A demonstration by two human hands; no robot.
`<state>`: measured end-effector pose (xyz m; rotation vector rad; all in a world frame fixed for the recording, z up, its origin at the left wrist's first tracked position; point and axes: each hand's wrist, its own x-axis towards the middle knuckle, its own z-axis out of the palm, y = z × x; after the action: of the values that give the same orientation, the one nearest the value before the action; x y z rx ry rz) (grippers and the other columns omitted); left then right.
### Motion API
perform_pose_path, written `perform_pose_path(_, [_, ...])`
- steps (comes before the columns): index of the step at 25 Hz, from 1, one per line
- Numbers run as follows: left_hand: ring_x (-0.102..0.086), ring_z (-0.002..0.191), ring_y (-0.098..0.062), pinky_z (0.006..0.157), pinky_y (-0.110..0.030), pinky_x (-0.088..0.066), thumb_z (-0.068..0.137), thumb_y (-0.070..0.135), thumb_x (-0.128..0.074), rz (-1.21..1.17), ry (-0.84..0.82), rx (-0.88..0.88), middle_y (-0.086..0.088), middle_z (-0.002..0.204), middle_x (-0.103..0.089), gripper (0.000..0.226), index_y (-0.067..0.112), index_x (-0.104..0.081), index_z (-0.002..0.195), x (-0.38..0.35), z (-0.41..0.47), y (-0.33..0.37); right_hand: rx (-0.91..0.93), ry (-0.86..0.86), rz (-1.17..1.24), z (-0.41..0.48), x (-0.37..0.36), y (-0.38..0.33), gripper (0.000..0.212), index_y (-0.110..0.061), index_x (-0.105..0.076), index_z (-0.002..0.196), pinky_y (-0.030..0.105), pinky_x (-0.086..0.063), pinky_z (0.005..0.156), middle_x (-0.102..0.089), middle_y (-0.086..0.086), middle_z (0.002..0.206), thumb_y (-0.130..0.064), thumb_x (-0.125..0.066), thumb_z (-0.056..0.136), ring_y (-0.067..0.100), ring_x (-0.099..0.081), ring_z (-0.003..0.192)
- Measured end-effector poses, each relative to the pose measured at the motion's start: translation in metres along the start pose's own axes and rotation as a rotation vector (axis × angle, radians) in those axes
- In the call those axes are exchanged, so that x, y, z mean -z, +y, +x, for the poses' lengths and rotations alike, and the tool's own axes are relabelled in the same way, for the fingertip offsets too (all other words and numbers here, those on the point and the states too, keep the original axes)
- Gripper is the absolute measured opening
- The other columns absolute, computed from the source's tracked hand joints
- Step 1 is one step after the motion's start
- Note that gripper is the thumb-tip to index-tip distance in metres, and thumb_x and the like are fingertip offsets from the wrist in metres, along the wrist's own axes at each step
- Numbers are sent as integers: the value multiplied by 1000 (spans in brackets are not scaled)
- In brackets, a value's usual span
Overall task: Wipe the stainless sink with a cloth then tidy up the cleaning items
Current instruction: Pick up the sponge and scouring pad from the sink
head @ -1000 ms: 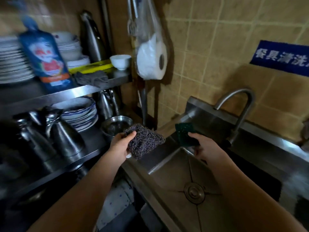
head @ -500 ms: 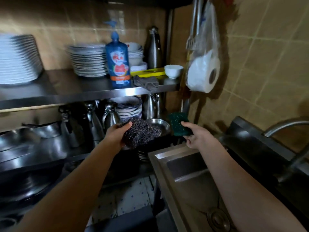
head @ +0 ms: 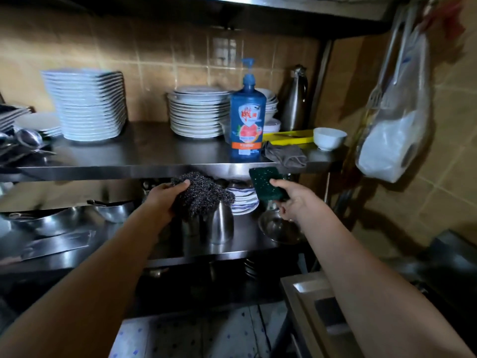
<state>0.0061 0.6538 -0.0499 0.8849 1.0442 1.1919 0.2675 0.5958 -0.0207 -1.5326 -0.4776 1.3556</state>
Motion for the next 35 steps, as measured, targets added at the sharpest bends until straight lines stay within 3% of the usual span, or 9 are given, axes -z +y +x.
perform_pose_path(4, [-66, 67, -21, 65, -30, -54, 85, 15, -62, -8, -32, 46, -13, 93, -66, 28, 0, -58, 109, 23, 48, 23, 8, -46, -20, 29, -52, -17, 19, -21, -53, 72, 21, -24, 51, -59, -7, 70, -31, -68, 77, 6, -48, 61])
perform_pose_path(8, [-64, 65, -21, 68, -30, -54, 84, 16, -63, 28, -23, 71, -13, 103, -61, 35, 1, -55, 115, 37, 92, 46, -17, -67, -44, 62, -90, -33, 21, -21, -51, 72, 23, -20, 53, -56, -7, 73, -32, -68, 78, 7, -45, 59])
perform_pose_path(10, [-66, 56, -18, 52, -27, -55, 84, 16, -64, 46, -32, 88, -12, 90, -66, 26, 3, -59, 106, 38, 113, 57, -30, -59, -58, 80, -103, -43, 23, -21, -50, 71, 22, -21, 53, -55, -7, 71, -33, -68, 78, 7, -43, 58])
perform_pose_path(12, [-61, 41, -12, 37, -22, -49, 86, 17, -61, 87, -31, 112, -5, 60, -67, 11, 6, -59, 84, 35, 137, 67, -42, -58, -48, 104, -116, -52, 24, -21, -49, 71, 21, -23, 52, -54, -6, 71, -33, -68, 78, 6, -45, 58])
perform_pose_path(14, [-60, 39, -11, 36, -22, -48, 88, 16, -57, 113, -25, 102, 0, 48, -64, 13, 10, -56, 77, 31, 159, 73, -46, -76, -48, 129, -127, -59, 24, -21, -48, 71, 20, -23, 50, -53, -6, 70, -32, -68, 78, 6, -45, 57])
perform_pose_path(19, [-64, 62, -16, 59, -29, -57, 89, 14, -54, 226, -73, 82, -6, 74, -67, 11, 7, -58, 97, 20, 208, 90, -27, -125, -47, 171, -148, -78, 21, -20, -48, 73, 20, -24, 49, -52, -3, 71, -25, -67, 78, 5, -45, 55])
perform_pose_path(24, [-67, 70, -15, 63, -29, -57, 88, 8, -56, 217, -187, 80, -4, 98, -65, 13, 7, -61, 100, 11, 239, 89, -27, -103, -20, 187, -153, -84, 19, -18, -46, 73, 19, -23, 50, -49, -2, 74, -19, -62, 83, 7, -46, 57])
perform_pose_path(31, [-67, 56, -10, 50, -17, -52, 81, 10, -66, 446, -217, 66, 0, 72, -70, 15, 6, -65, 95, 10, 273, 88, 98, 56, -91, 191, -168, -83, 24, -16, -45, 69, 18, -24, 38, -50, 1, 68, -12, -65, 82, 10, -47, 55])
perform_pose_path(35, [-64, 66, -16, 66, -23, -50, 77, 14, -71, 617, -156, 8, -8, 83, -64, 23, 7, -63, 97, 7, 281, 86, 253, 189, -167, 198, -173, -76, 34, -14, -40, 64, 15, -26, 29, -46, 5, 63, -8, -72, 76, 14, -43, 49])
